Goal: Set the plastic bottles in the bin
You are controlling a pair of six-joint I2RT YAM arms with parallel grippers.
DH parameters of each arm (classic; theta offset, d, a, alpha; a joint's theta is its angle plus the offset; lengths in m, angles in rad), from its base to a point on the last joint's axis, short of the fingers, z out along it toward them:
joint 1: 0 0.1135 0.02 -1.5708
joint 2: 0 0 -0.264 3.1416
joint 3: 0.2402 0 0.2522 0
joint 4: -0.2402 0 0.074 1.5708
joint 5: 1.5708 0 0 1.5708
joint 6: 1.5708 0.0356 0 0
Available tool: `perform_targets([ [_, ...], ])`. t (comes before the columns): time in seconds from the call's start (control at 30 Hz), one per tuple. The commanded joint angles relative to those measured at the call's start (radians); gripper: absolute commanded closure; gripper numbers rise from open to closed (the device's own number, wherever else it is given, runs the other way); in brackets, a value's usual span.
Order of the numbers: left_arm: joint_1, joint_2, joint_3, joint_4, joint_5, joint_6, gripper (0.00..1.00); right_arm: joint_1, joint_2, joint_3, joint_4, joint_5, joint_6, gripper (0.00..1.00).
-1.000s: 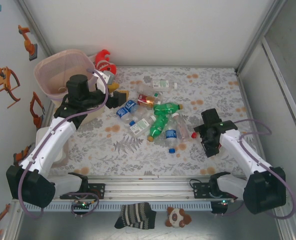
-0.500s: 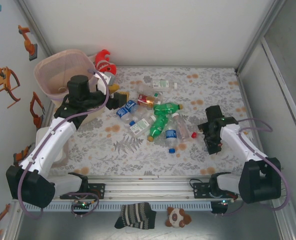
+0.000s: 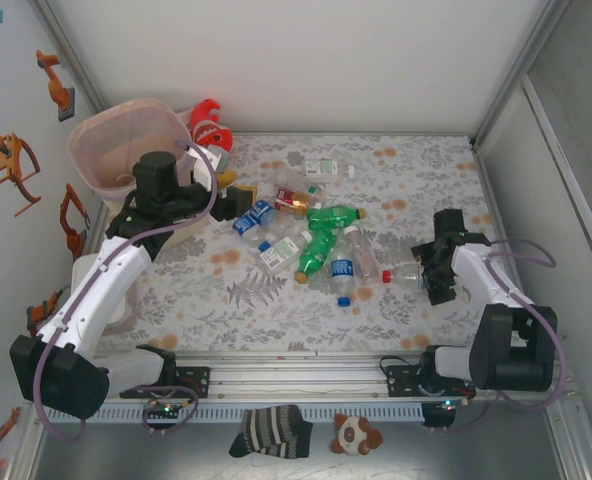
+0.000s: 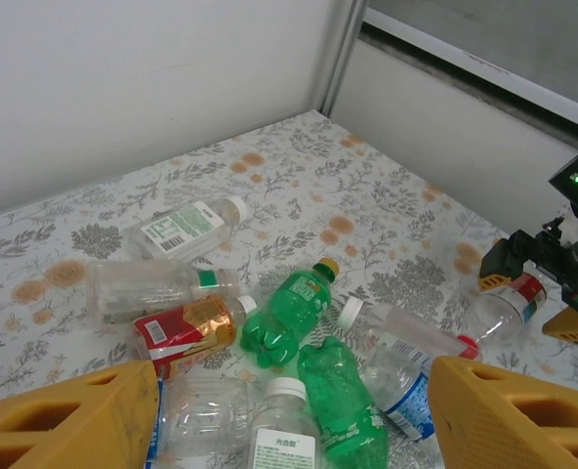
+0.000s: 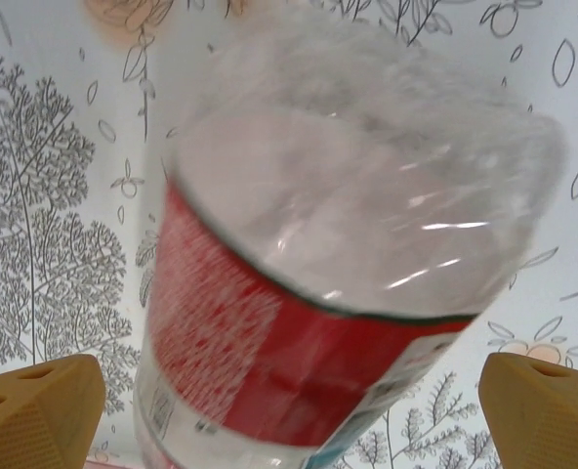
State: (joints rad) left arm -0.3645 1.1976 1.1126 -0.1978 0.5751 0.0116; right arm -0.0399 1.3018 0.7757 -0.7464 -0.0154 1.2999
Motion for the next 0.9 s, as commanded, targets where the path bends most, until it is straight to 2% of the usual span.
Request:
perform_targets([
  [0.0, -0.007, -0.024, 0.027, -0.010, 0.004, 0.014, 0.28, -0.038, 0.018, -0.034, 0.018, -0.006, -0.043, 0.05],
  [0.57, -0.027, -0.013, 0.039, -0.008, -0.004, 0.007, 0.28, -0.113, 0.075, -0.089, 0.101, -0.019, -0.129, 0.23],
  [0.87, -0.040, 0.007, 0.059, -0.007, -0.004, 0.007, 0.28, -0.116, -0.012, -0.071, 0.070, -0.006, -0.157, 0.36],
])
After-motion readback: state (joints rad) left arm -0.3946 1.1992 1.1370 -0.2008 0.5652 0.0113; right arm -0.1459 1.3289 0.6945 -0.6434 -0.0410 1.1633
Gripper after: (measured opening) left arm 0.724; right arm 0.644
